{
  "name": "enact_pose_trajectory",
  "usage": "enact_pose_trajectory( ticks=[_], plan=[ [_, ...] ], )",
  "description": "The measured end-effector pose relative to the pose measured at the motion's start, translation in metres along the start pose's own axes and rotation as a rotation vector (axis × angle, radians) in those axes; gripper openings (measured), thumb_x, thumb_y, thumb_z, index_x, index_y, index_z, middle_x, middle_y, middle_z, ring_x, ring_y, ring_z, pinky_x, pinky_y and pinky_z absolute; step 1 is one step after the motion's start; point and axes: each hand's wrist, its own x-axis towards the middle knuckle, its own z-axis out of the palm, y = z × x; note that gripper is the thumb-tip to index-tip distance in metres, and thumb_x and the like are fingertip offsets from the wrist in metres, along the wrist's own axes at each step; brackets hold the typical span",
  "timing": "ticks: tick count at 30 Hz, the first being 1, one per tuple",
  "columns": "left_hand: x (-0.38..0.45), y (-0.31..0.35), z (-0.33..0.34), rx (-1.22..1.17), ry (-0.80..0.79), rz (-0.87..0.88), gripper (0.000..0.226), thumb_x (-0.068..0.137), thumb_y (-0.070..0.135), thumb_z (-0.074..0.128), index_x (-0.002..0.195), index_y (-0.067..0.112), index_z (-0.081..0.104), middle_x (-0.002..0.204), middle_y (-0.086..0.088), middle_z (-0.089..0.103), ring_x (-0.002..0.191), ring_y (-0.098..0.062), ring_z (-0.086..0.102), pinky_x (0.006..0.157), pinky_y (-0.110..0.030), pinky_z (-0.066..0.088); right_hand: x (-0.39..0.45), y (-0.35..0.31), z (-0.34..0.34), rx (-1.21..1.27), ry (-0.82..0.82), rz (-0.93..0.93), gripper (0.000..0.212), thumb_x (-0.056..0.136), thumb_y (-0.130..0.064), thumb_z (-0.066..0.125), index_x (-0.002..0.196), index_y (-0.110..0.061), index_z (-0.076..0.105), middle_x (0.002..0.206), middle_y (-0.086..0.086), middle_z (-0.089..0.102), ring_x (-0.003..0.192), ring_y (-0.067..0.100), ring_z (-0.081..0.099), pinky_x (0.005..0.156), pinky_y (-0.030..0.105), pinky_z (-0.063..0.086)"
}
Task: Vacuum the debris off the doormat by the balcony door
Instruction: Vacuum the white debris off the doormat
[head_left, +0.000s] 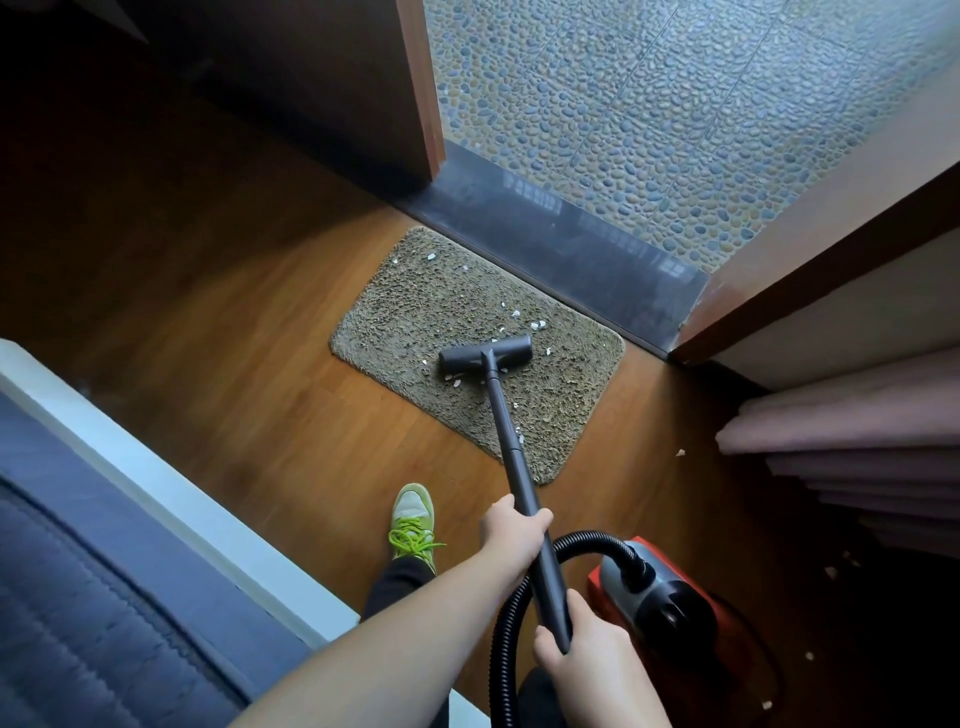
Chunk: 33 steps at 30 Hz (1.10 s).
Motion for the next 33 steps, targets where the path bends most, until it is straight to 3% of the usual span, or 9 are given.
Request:
enact_pose_trajectory(
  ticks=[5,10,13,16,23,30,33],
  plan=[
    [0.000,-0.002,0.007,0.068,0.026,0.029,0.058,0.087,0.030,0.062,0.138,0.008,0.048,0.137,-0.009,0.055,0.120,-0.025,0.055,0.096,-0.028,0.043,-0.001,0.007,-0.001,0.006,-0.007,0.001,0.050,0.090,-0.042,0.050,0.136,-0.025,0.042,0.112,0.002,0.064,0.108,0.017,0.059,0.087,0.023,0.043],
    [0.004,0.004,0.004,0.070,0.053,0.037,0.057,0.088,0.026,0.063,0.139,0.006,0.047,0.135,-0.009,0.056,0.119,-0.025,0.055,0.089,-0.025,0.041,0.003,0.007,-0.004,0.054,0.007,-0.028,0.028,0.089,-0.039,0.052,0.113,-0.024,0.052,0.098,0.002,0.067,0.097,0.019,0.062,0.080,0.024,0.045],
    [0.011,0.012,0.000,0.063,0.057,0.047,0.052,0.087,0.025,0.064,0.134,0.006,0.052,0.130,-0.008,0.059,0.112,-0.025,0.058,0.084,-0.023,0.042,0.012,-0.002,-0.004,0.045,0.013,-0.023,0.032,0.089,-0.040,0.051,0.116,-0.021,0.052,0.102,0.005,0.067,0.097,0.023,0.063,0.079,0.029,0.046],
    [0.016,0.021,-0.004,0.065,0.070,0.056,0.048,0.086,0.026,0.065,0.129,0.005,0.055,0.126,-0.010,0.060,0.111,-0.028,0.059,0.084,-0.025,0.044,0.019,-0.009,-0.007,0.038,0.019,-0.003,0.036,0.090,-0.042,0.049,0.121,-0.023,0.050,0.105,0.006,0.066,0.096,0.023,0.064,0.076,0.029,0.047],
    [0.026,0.038,-0.012,0.081,0.080,0.086,0.037,0.083,0.030,0.068,0.114,0.011,0.061,0.107,-0.005,0.065,0.089,-0.025,0.060,0.078,-0.029,0.049,0.031,-0.023,-0.014,0.089,0.036,-0.014,0.023,0.088,-0.038,0.049,0.102,-0.019,0.053,0.093,0.009,0.066,0.085,0.029,0.066,0.075,0.036,0.055],
    [0.024,0.030,-0.006,0.099,0.076,0.083,0.032,0.084,0.029,0.066,0.110,0.013,0.060,0.114,-0.008,0.065,0.085,-0.022,0.054,0.078,-0.028,0.048,0.027,-0.011,-0.014,0.062,0.038,-0.030,0.025,0.087,-0.042,0.050,0.105,-0.024,0.054,0.092,0.004,0.067,0.084,0.023,0.066,0.074,0.032,0.053],
    [0.017,0.021,0.000,0.085,0.066,0.063,0.041,0.084,0.028,0.066,0.120,0.009,0.059,0.119,-0.008,0.063,0.092,-0.024,0.057,0.080,-0.027,0.046,0.019,0.002,-0.013,0.071,0.035,-0.048,0.025,0.086,-0.043,0.051,0.106,-0.028,0.055,0.088,0.001,0.068,0.081,0.019,0.065,0.070,0.027,0.049]
  ],
)
